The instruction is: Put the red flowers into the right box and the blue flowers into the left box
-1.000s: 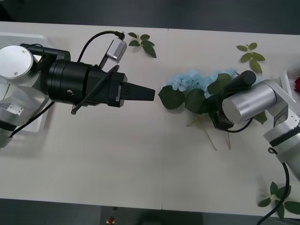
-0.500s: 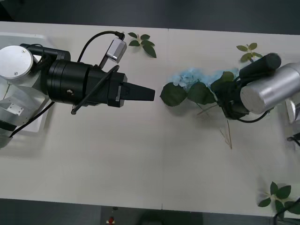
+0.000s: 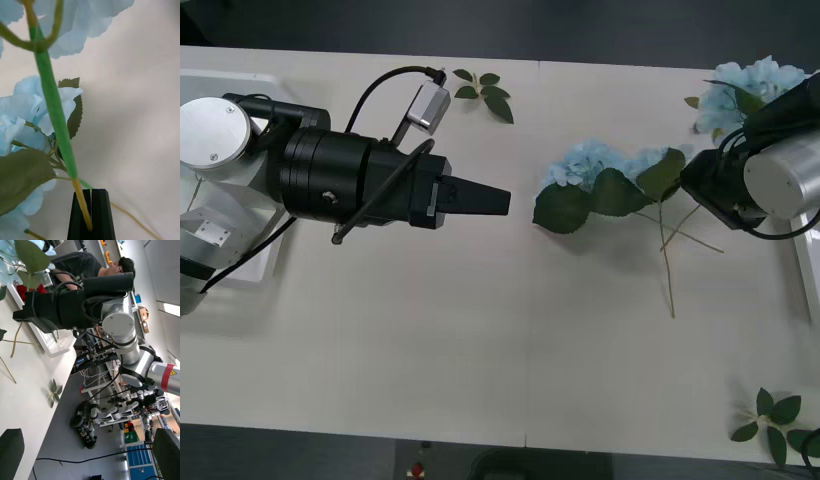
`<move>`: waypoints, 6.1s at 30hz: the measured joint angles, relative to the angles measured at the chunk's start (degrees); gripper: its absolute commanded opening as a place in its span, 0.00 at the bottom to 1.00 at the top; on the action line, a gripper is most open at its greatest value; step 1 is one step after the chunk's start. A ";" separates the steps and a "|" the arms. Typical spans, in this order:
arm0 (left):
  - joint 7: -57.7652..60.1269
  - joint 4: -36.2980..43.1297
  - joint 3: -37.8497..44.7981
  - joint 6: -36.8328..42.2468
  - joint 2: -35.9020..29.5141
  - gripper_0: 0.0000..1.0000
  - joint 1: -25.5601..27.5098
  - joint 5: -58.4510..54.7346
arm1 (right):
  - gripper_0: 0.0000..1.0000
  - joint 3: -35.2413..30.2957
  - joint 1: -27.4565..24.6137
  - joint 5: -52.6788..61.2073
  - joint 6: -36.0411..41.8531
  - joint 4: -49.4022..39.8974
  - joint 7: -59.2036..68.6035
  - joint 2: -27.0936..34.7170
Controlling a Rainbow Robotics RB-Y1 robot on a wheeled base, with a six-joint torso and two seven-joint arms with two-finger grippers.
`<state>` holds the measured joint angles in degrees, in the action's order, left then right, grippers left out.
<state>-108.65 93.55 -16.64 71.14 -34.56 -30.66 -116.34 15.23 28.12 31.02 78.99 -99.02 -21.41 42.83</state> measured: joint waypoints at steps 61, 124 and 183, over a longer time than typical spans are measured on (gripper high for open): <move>0.00 -0.37 0.63 -1.04 1.94 1.00 3.25 -3.42 | 0.00 0.64 7.79 72.35 -26.41 -18.80 -60.12 23.69; -0.81 -0.50 -5.72 -10.33 8.39 0.00 3.19 0.01 | 0.00 22.19 19.47 74.43 -36.06 -9.79 -60.19 14.37; -3.77 -7.32 7.84 -7.13 -13.87 0.00 2.90 -1.36 | 1.00 -12.67 17.19 60.33 22.50 13.68 -60.47 24.82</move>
<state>-112.42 86.23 -8.80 64.01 -48.43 -27.75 -117.70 2.55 45.31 91.35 101.49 -85.34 -81.88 67.66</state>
